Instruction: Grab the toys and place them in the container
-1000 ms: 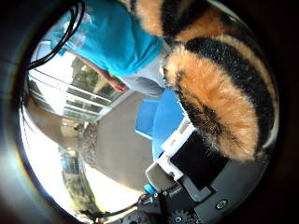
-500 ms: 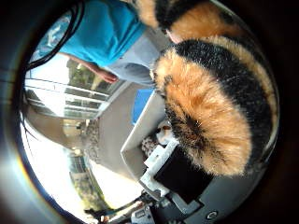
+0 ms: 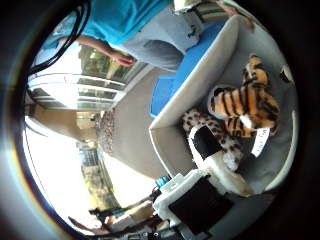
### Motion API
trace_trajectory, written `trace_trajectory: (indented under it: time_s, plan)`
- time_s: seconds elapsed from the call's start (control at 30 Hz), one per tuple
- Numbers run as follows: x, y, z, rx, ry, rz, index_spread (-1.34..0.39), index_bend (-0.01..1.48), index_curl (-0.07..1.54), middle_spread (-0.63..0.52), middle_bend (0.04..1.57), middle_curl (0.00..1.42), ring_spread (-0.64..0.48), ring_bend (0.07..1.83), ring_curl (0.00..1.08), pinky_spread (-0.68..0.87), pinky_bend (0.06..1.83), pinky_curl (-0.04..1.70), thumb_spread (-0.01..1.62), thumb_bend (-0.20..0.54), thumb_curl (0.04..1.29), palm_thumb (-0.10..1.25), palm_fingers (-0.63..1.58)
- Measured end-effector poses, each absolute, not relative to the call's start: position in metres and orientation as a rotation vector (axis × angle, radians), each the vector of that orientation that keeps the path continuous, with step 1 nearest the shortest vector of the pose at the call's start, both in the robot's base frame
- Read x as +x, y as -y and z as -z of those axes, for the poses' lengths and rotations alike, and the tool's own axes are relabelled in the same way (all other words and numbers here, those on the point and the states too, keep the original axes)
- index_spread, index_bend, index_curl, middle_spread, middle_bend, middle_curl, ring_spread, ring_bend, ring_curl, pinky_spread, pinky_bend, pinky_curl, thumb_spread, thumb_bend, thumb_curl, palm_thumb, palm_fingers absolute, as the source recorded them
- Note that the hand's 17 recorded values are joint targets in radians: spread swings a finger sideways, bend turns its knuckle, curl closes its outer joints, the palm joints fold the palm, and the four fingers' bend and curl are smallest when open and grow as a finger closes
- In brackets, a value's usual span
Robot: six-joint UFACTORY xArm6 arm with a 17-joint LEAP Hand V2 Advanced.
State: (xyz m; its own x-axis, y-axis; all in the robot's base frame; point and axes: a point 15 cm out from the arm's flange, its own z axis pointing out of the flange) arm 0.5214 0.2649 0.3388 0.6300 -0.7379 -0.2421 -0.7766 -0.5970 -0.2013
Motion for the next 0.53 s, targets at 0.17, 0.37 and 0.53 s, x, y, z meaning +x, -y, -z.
trace_trajectory:
  time_s: [0.17,0.37,0.53]
  plan:
    - [0.508,-0.236,-0.396,-2.532,-1.207,-0.129,-0.5,0.14,0.44,0.04,0.14,0.33,0.28,0.45,0.31,0.49,0.92,0.43,1.12,-0.027,0.47,0.62,-0.08]
    - [0.469,-0.165,-0.466,-2.502,-1.246,-0.076,-0.47,0.17,0.39,0.04,0.15,0.31,0.29,0.43,0.31,0.5,0.89,0.4,1.11,-0.028,0.45,0.63,-0.05]
    - [0.418,-0.085,-0.513,-2.5,-1.341,-0.013,-0.45,0.2,0.37,0.05,0.16,0.29,0.28,0.4,0.31,0.48,0.82,0.36,1.11,-0.027,0.45,0.65,0.0]
